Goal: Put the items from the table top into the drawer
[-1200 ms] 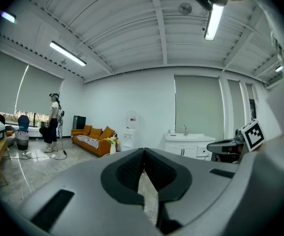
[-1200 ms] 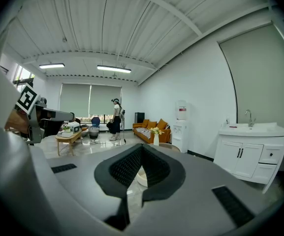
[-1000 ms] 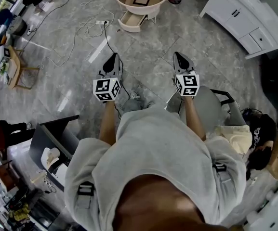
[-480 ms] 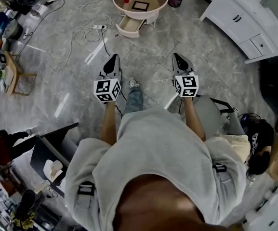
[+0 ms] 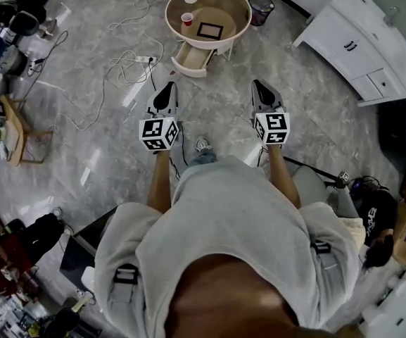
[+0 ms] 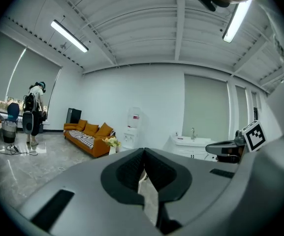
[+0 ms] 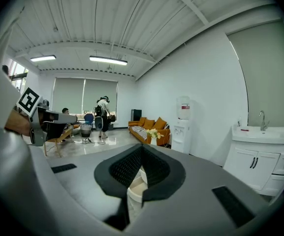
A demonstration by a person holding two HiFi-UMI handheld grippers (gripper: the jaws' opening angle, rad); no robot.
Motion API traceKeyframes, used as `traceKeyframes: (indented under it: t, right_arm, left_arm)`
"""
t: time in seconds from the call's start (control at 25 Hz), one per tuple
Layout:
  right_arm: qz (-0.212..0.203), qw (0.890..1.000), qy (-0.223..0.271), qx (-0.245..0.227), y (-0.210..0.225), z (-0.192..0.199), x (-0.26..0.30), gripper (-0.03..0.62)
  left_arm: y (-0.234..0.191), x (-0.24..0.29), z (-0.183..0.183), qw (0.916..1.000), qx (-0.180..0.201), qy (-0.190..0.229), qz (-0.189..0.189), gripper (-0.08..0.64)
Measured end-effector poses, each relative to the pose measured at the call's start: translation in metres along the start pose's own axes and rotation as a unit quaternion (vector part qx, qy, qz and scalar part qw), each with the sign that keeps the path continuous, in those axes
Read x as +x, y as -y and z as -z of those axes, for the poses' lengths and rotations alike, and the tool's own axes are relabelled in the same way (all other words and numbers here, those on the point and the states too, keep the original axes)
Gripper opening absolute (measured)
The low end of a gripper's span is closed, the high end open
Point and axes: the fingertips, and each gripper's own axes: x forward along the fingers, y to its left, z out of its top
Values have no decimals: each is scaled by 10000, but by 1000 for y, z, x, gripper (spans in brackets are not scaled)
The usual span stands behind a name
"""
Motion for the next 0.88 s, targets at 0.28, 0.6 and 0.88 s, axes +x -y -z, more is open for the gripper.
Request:
traceKeyframes:
  t: [0.28, 0.6, 0.88]
  right_arm:
    - [58, 10000, -41, -37, -3, -19, 94, 23]
    - [129, 9996, -239, -4, -4, -15, 146, 23]
    - [123, 9984, -541, 120, 12, 3, 176, 23]
  left_arm:
    - [-68, 68, -15, 9999, 9, -8, 138, 15]
    - [-110, 116, -15, 9995, -43, -117, 275, 15]
    - [-116, 152, 1, 9985, -131, -376, 368, 15]
